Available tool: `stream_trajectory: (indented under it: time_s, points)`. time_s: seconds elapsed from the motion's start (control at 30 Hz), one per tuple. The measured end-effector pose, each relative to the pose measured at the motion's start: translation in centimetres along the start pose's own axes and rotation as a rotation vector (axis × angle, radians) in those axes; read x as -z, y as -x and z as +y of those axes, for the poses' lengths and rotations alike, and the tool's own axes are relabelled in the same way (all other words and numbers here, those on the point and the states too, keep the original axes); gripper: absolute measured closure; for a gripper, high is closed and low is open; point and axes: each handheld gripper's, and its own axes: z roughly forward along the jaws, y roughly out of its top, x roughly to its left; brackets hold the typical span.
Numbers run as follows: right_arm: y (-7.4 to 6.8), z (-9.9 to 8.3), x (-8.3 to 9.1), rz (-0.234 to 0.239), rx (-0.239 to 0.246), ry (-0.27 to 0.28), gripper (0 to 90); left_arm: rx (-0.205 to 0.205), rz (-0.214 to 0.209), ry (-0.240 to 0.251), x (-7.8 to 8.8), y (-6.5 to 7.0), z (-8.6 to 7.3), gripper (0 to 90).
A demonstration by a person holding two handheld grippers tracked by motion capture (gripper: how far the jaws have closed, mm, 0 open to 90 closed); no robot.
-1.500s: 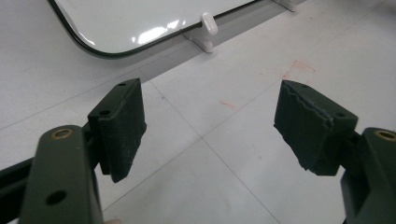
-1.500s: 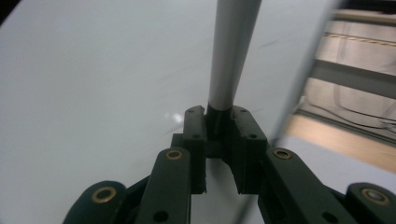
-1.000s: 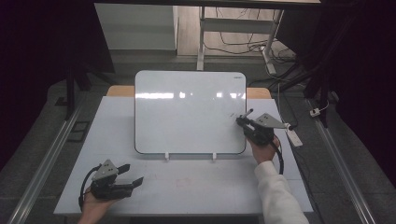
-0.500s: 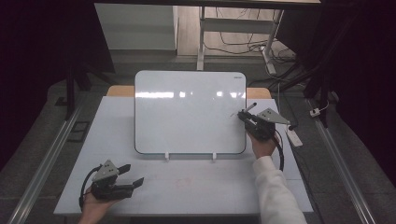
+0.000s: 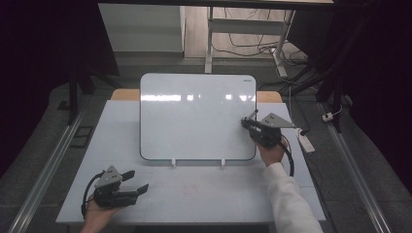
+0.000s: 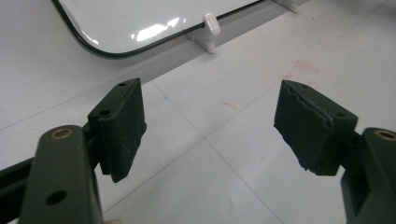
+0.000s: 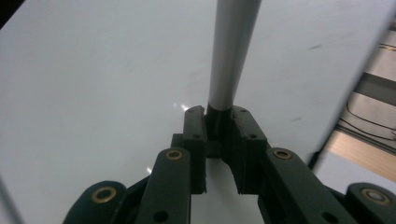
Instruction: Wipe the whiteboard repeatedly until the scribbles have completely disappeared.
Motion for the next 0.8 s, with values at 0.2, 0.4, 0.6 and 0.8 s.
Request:
stream_trajectory:
  time_s: [0.2, 0.4, 0.6, 0.8]
  points:
    - [3.0, 1.2, 0.2, -0.116, -0.098, 0.064, 77.7, -0.008, -0.002, 0.002, 0.0, 0.3, 0.1, 25.4]
    - [2.1, 1.0, -0.1, -0.062, -0.092, 0.049, 77.7, -0.003, 0.001, 0.003, 0.1, 0.0, 0.0, 25.4]
    - [0.0, 0.8, -0.7, -0.019, -0.009, 0.01, 77.8, -0.01, -0.001, 0.002, 0.0, 0.2, 0.1, 25.4]
    - [0.7, 0.7, -0.6, -0.045, -0.071, 0.046, 77.7, -0.009, -0.001, 0.004, 0.0, 0.3, 0.1, 25.4]
